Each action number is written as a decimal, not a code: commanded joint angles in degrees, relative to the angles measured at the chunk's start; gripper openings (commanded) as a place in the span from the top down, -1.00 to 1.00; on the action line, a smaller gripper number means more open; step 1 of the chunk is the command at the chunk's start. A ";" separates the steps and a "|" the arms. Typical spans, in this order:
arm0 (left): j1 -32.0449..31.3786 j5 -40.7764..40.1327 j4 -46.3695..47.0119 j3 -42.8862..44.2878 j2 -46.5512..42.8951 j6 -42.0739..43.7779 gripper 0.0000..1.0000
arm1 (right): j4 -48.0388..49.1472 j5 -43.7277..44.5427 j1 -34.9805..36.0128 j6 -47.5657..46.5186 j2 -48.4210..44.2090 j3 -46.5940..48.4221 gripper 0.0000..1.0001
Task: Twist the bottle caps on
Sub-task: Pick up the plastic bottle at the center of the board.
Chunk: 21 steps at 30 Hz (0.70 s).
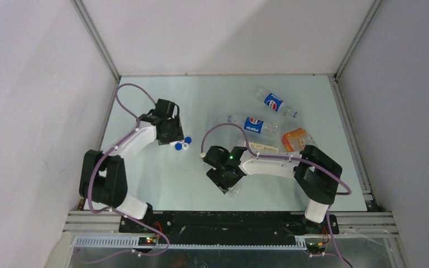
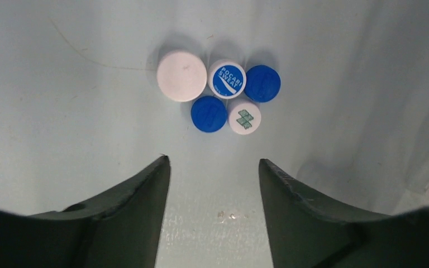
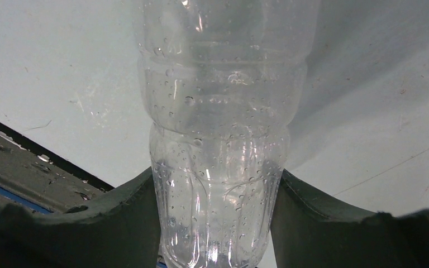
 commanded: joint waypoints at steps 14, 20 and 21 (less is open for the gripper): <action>-0.89 -2.00 2.76 10.11 14.51 0.55 0.12 | 1.34 -0.37 1.00 -1.13 -1.34 -1.31 0.08; -0.89 -2.45 3.19 10.31 16.65 0.30 0.14 | 1.41 -0.34 1.09 -1.37 -1.06 -1.33 0.09; -0.89 -2.50 3.25 10.34 17.10 0.17 0.14 | 1.44 -0.38 1.09 -1.46 -1.00 -1.35 0.09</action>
